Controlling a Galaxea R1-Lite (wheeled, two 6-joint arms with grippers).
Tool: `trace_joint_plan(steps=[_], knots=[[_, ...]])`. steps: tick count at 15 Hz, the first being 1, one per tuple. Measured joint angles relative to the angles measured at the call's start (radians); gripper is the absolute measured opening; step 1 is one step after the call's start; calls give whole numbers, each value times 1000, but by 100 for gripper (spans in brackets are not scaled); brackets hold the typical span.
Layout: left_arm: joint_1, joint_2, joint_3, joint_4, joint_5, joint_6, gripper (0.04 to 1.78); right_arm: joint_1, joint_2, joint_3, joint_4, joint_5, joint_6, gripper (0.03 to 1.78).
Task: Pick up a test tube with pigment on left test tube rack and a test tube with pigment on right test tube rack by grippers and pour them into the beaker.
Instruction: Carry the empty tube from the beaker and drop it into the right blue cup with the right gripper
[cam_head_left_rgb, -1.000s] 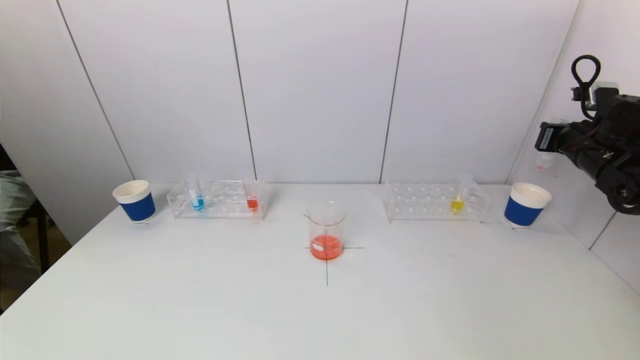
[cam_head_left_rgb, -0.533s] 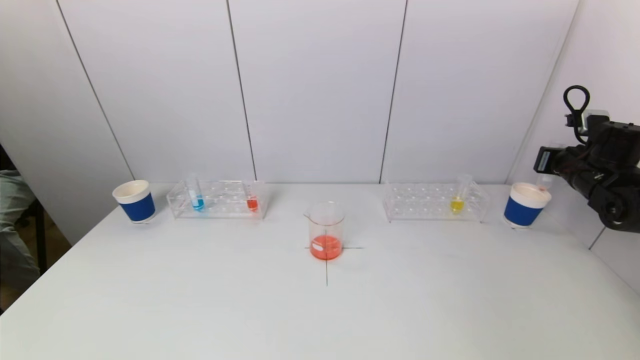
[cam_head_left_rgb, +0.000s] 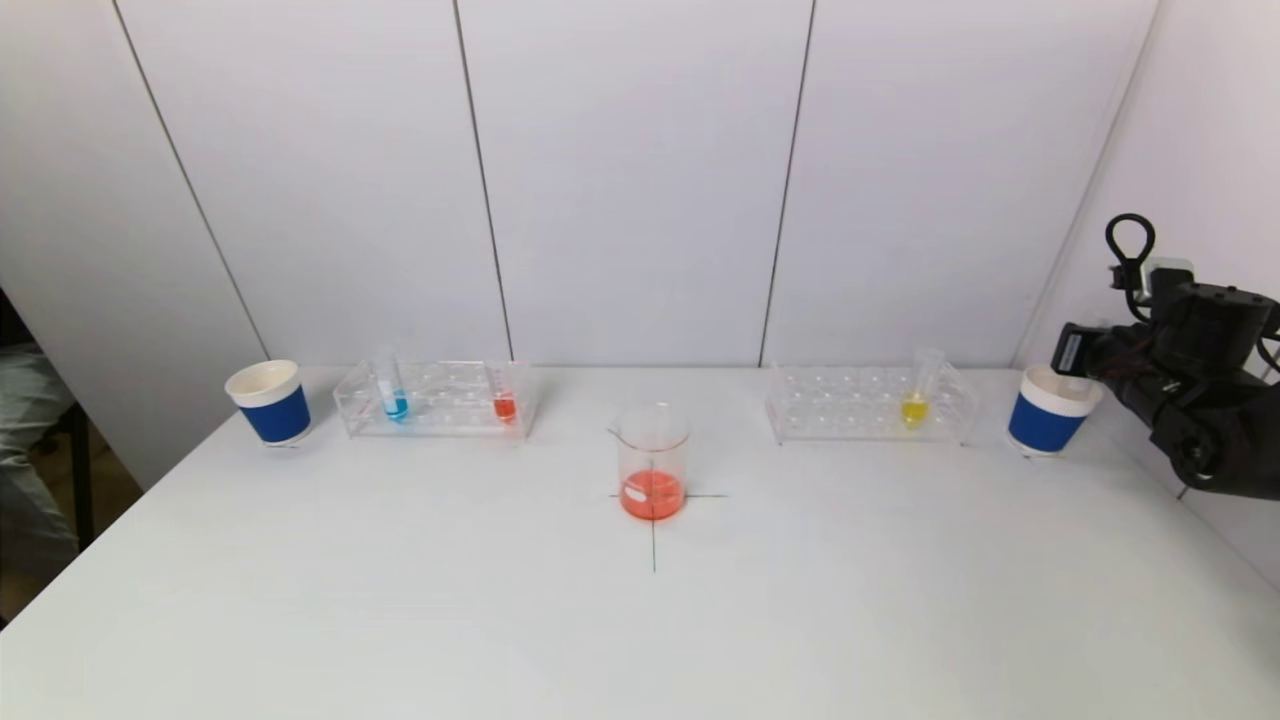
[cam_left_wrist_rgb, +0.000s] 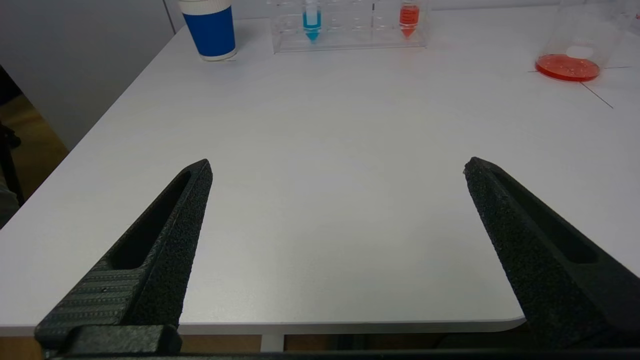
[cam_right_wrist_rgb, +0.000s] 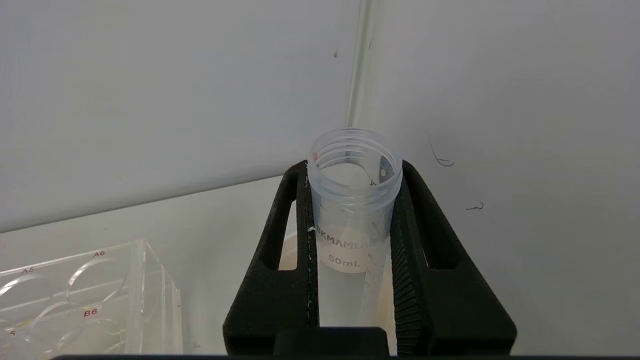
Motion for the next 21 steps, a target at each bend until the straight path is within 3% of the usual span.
trace_joint_plan(steps=[5, 21], knots=[[0, 0, 0, 0, 0, 0, 176, 0, 29, 26, -47, 1, 1, 47], [0, 0, 0, 0, 0, 0, 176, 1, 34, 46, -51, 1, 0, 52]])
